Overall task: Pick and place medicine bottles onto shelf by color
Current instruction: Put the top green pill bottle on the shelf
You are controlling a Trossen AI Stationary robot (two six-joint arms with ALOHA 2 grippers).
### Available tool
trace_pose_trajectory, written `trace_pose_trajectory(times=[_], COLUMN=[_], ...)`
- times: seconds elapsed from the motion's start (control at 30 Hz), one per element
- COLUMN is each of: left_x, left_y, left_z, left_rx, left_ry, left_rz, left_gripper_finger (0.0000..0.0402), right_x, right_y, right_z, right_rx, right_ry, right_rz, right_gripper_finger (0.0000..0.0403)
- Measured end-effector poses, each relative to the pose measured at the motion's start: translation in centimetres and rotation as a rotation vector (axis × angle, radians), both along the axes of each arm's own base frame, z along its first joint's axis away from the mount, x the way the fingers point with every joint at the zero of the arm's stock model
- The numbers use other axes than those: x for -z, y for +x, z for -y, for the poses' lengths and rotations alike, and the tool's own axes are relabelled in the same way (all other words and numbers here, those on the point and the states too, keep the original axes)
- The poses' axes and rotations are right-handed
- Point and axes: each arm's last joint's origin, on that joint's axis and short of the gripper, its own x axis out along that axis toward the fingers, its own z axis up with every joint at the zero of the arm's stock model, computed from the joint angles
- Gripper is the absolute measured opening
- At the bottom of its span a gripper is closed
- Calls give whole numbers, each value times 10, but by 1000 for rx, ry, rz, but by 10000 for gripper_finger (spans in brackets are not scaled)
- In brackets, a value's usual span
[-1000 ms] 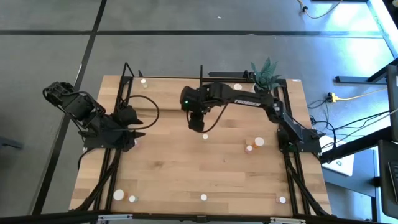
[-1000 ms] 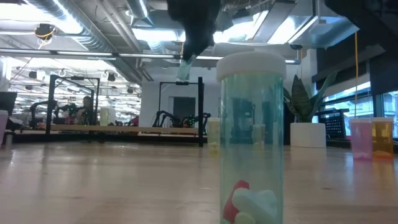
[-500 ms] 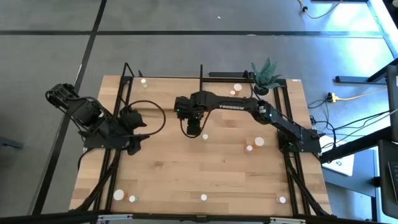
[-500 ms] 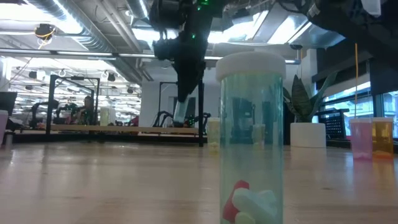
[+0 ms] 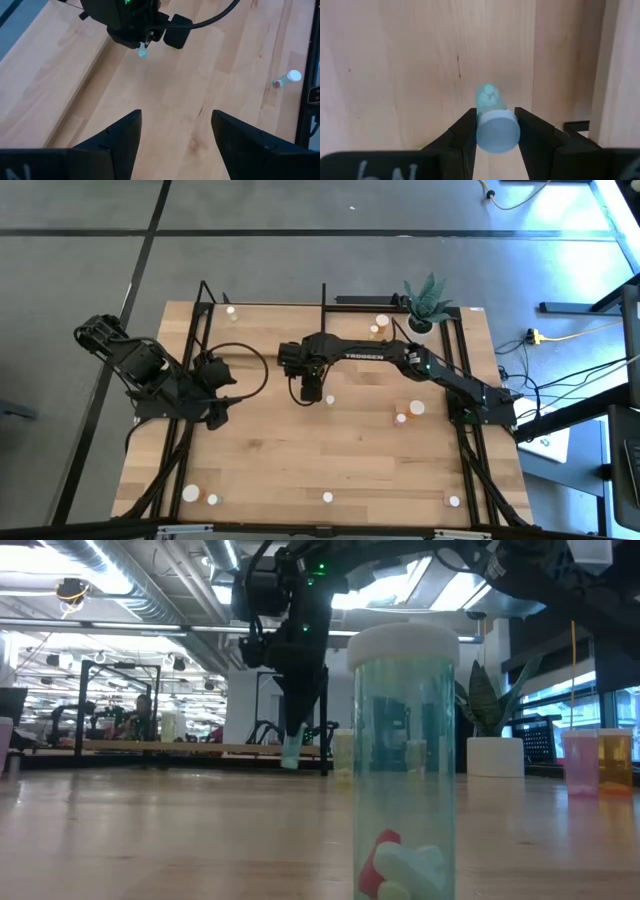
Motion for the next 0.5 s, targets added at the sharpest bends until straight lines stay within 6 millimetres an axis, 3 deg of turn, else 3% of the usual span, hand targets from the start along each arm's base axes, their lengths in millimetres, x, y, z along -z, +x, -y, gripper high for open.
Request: trace_pose_trajectory(times=[0.33, 0.5], left_x=[0, 0], left_y=[0, 0], left_z=[0, 0], left_rx=[6, 6], left_ry=[4, 4], left_rz=[-2, -2], left_gripper_finger=[234, 234], right_x=[0, 0], right_y=[1, 1], right_z=[0, -3], right_rx=[-25, -72], right_ry=[0, 89], right_rz=[6, 18], right_gripper_finger=[123, 127])
